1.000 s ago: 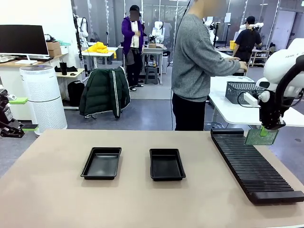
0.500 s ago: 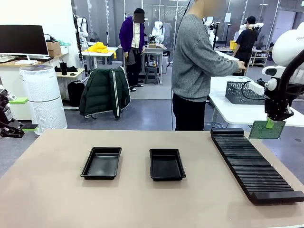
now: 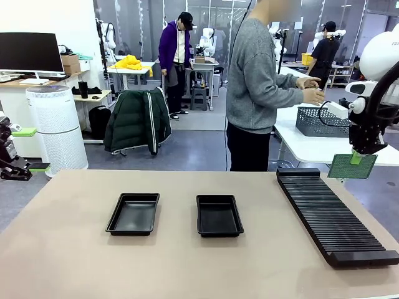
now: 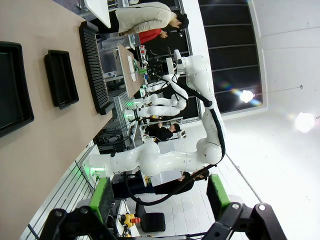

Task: Inspect and transfer BCBs to ESD trays.
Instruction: Pick up the Blank PCB from the PCB Rack and place it in the left ESD tray.

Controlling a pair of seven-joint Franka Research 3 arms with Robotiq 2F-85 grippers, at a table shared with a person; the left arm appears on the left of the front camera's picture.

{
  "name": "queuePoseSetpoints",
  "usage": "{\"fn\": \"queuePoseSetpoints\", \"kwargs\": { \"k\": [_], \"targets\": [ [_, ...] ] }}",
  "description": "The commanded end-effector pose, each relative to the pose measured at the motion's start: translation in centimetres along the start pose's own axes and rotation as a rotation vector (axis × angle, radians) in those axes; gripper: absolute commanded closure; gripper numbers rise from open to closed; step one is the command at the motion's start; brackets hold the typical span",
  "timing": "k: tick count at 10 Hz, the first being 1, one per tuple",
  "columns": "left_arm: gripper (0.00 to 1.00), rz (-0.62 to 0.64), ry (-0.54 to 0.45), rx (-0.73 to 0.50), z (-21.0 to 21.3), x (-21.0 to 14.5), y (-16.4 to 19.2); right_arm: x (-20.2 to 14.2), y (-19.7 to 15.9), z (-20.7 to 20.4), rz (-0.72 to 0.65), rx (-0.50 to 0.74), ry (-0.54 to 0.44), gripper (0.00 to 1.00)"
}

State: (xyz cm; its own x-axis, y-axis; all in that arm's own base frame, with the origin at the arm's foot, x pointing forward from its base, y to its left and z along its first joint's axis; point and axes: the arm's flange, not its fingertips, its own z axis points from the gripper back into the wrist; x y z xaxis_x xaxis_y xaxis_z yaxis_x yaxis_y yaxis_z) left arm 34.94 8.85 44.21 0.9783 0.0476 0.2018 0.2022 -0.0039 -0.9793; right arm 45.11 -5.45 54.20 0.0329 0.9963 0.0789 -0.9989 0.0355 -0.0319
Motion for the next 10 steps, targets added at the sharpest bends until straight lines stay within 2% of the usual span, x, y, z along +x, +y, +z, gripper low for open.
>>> {"fn": "queuePoseSetpoints", "kwargs": {
  "k": [1, 10],
  "targets": [
    [0.0, -0.004, -0.003, 0.0, 0.07, -0.07, -0.11, 0.0, -0.03, -0.11, 0.008, 0.002, 0.0, 1.0],
    [0.0, -0.004, -0.003, 0.0, 0.07, -0.07, -0.11, 0.0, -0.03, -0.11, 0.008, 0.002, 0.0, 1.0]
  ]
}}
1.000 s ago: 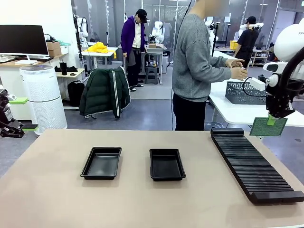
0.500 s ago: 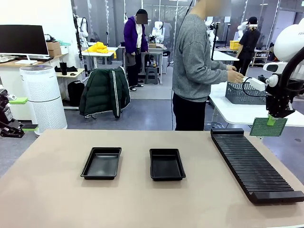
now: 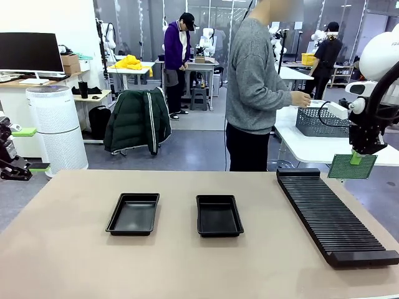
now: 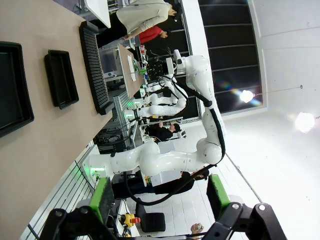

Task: Inspect and transfer BCBs to ESD trays.
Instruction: Pick up the Blank PCB from the PCB Rack and place it in the left ESD tray.

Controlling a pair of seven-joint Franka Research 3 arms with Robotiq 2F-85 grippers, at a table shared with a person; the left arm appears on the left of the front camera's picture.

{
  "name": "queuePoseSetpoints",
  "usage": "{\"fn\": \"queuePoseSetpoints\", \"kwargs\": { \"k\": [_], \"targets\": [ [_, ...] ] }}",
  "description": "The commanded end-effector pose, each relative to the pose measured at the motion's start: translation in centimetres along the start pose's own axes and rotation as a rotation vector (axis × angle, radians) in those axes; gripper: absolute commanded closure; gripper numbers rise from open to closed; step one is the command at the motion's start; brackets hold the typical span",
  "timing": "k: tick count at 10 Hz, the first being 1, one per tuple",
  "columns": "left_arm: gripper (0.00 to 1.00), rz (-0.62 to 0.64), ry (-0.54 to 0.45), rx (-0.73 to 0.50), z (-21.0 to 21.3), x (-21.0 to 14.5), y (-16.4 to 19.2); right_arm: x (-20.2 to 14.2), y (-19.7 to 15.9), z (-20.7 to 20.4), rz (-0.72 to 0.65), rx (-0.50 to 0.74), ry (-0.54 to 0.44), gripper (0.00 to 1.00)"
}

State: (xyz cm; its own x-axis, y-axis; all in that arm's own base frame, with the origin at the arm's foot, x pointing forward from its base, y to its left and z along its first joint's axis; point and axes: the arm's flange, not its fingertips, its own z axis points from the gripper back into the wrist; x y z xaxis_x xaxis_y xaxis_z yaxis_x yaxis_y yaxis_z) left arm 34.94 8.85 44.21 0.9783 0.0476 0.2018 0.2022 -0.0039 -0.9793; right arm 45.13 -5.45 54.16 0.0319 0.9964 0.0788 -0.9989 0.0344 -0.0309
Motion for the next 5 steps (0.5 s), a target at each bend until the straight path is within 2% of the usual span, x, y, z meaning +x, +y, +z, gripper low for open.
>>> {"fn": "queuePoseSetpoints", "kwargs": {
  "k": [1, 3, 5],
  "targets": [
    [0.0, -0.004, -0.003, 0.0, 0.1, -0.1, -0.1, 0.0, 0.0, 0.0, 0.0, 0.0, 0.0, 0.98],
    [0.0, -0.004, -0.003, 0.0, 0.1, -0.1, -0.1, 2.4, 0.9, 1.3, -0.041, -0.043, -0.003, 0.98],
    [0.0, -0.004, -0.003, 0.0, 0.1, -0.1, -0.1, 3.7, 1.1, 2.2, -0.109, -0.004, -0.006, 0.98]
  ]
}}
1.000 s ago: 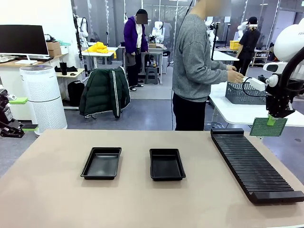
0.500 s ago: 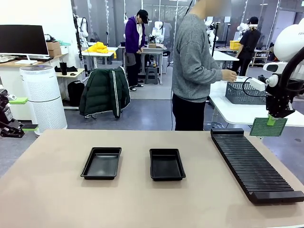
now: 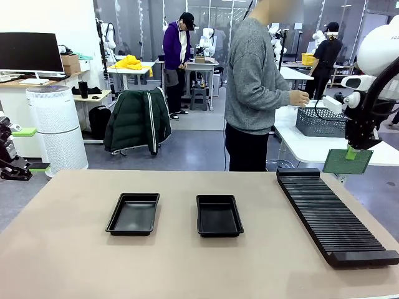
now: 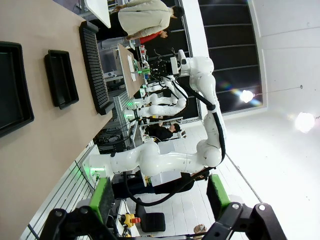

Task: Inspect and transfer BCBs to ESD trays.
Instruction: Pick up the Blank PCB from the PCB Rack and place it in the left ESD tray.

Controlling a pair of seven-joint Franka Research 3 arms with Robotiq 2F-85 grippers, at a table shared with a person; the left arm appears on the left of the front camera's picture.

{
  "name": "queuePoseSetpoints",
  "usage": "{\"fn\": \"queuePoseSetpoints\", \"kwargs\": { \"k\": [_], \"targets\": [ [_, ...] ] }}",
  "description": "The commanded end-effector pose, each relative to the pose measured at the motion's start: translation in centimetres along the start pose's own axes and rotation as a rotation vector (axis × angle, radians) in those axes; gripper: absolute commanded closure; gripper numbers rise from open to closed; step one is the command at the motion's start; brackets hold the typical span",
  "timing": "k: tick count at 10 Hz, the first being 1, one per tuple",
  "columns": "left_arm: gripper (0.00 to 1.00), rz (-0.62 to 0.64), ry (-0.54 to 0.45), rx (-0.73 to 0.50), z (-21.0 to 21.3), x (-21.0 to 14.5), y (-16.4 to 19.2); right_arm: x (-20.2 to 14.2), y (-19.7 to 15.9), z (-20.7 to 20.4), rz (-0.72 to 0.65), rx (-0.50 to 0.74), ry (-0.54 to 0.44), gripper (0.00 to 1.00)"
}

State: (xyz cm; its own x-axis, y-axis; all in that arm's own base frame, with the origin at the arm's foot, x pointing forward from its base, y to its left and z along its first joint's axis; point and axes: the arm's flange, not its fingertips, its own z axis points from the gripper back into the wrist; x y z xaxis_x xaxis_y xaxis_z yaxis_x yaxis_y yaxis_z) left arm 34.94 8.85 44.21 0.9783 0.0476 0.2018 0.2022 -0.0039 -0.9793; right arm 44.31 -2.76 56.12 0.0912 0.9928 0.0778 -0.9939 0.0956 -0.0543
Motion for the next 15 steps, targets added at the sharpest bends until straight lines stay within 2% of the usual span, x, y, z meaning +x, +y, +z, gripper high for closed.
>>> {"fn": "queuePoseSetpoints", "kwargs": {
  "k": [1, 2, 6, 8, 10, 13, 15],
  "targets": [
    [0.0, -0.004, -0.003, 0.0, 0.1, -0.1, -0.1, 1.7, 0.3, 0.9, -0.078, 0.035, -0.027, 0.98],
    [0.0, -0.004, -0.003, 0.0, 0.1, -0.1, -0.1, 2.3, 0.3, 1.3, -0.106, 0.045, -0.025, 0.98],
    [0.0, -0.004, -0.003, 0.0, 0.1, -0.1, -0.1, 6.2, 0.1, 2.5, -0.243, 0.139, -0.162, 0.98],
    [0.0, -0.004, -0.003, 0.0, 0.1, -0.1, -0.1, 9.2, -0.2, 2.3, -0.386, 0.199, -0.193, 0.98],
    [0.0, -0.004, -0.003, 0.0, 0.1, -0.1, -0.1, 13.3, -0.1, 2.0, -0.426, 0.264, -0.204, 0.98],
    [0.0, -0.004, -0.003, 0.0, 0.1, -0.1, -0.1, 18.7, 0.3, 1.2, -0.601, 0.338, -0.255, 0.98],
    [0.0, -0.004, -0.003, 0.0, 0.1, -0.1, -0.1, 21.5, 0.8, 0.0, -0.772, 0.383, -0.262, 0.98]
  ]
}}
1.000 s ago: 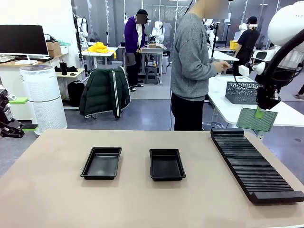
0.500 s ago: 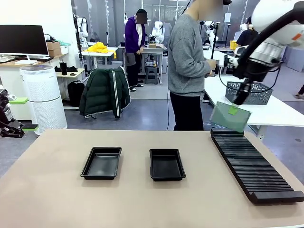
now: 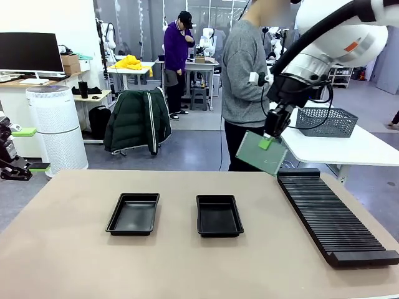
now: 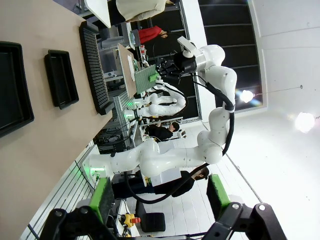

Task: Inspect and transfer BCBs to ESD trays.
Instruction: Pick up the Blank PCB from the PCB Rack and place it in the left ESD tray.

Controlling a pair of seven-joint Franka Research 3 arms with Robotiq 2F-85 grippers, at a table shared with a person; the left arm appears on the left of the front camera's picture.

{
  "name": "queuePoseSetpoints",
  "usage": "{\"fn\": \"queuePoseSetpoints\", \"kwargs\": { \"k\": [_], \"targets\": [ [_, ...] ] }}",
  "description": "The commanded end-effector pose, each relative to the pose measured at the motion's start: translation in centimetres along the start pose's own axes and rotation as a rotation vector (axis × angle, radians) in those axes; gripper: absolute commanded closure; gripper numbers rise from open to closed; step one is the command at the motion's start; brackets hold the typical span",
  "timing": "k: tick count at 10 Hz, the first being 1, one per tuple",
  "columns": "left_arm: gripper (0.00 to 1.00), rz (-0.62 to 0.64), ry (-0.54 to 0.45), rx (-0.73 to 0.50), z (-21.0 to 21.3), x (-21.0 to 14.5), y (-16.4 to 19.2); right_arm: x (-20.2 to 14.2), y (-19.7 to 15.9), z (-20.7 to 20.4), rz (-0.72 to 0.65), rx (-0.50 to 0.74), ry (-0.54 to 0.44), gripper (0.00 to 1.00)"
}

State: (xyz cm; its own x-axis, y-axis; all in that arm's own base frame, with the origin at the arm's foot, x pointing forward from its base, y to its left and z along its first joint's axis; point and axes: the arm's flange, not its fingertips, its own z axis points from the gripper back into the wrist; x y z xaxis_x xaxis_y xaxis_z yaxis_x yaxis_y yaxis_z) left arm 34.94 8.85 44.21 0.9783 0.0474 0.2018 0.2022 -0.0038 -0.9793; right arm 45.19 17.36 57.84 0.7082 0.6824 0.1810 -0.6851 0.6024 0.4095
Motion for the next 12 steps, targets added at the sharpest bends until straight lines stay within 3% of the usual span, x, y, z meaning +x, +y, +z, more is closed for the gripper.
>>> {"fn": "queuePoseSetpoints", "kwargs": {
  "k": [1, 5, 12],
  "targets": [
    [0.0, -0.004, -0.003, 0.0, 0.1, -0.1, -0.1, 1.1, 0.5, -1.6, -0.164, 0.03, -0.076, 0.98],
    [0.0, -0.004, -0.003, 0.0, 0.1, -0.1, -0.1, 4.8, 2.7, -5.2, -0.47, 0.1, -0.168, 0.98],
    [0.0, -0.004, -0.003, 0.0, 0.1, -0.1, -0.1, 12.9, 2.5, -14.5, -0.593, 0.269, -0.293, 0.98]
  ]
}}
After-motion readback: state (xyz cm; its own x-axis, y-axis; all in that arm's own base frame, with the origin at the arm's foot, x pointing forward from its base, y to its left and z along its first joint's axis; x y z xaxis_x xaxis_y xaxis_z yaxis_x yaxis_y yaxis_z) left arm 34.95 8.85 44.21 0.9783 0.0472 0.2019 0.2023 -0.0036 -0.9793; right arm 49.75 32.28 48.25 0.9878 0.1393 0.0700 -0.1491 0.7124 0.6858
